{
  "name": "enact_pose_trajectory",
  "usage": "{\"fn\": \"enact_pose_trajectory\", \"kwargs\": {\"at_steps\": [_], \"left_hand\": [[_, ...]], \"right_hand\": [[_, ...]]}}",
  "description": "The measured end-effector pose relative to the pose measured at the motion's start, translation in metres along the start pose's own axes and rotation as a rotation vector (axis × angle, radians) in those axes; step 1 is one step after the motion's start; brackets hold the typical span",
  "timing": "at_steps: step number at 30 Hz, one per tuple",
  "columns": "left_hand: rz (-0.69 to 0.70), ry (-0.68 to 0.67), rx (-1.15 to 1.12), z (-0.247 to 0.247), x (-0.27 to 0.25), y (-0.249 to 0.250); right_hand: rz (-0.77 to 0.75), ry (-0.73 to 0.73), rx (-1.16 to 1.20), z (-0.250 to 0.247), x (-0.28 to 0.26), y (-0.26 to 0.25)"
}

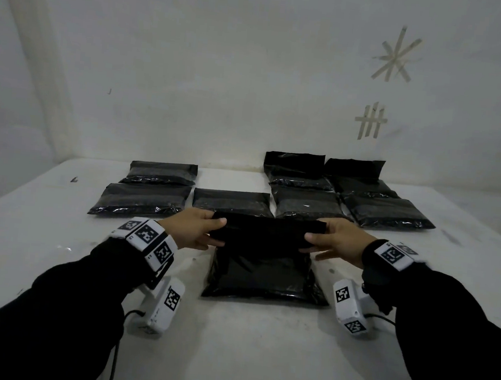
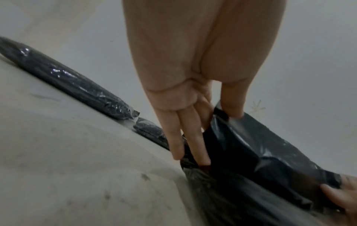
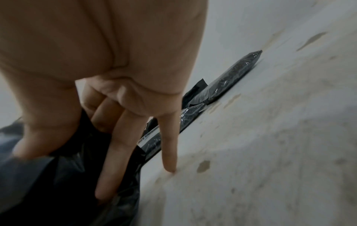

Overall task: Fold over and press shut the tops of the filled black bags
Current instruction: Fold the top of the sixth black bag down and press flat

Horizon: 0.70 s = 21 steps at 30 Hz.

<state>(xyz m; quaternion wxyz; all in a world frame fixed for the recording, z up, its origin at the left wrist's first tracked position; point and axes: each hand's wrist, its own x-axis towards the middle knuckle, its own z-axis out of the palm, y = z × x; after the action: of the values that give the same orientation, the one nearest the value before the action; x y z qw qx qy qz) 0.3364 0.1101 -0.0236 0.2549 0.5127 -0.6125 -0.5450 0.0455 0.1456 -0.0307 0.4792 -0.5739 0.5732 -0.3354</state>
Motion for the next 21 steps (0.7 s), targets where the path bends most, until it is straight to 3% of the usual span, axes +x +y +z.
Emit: {"fn": "enact_pose_trajectory", "kwargs": {"at_steps": [5,12,21], "left_hand": [[0.054,-0.015,0.25,-0.006,-0.002,0.0],[0.152,-0.088,0.43,-0.005,-0.008,-0.001],[0.228,-0.158,0.479,-0.005,-0.012,-0.004]], "right_hand": [[-0.021,-0.036,-0.119,-0.002,0.0,-0.001],[-0.085,-0.064,-0.301,-0.003,-0.006,0.0],[-0.139,-0.121,-0.354,-0.005,-0.008,0.006]]}}
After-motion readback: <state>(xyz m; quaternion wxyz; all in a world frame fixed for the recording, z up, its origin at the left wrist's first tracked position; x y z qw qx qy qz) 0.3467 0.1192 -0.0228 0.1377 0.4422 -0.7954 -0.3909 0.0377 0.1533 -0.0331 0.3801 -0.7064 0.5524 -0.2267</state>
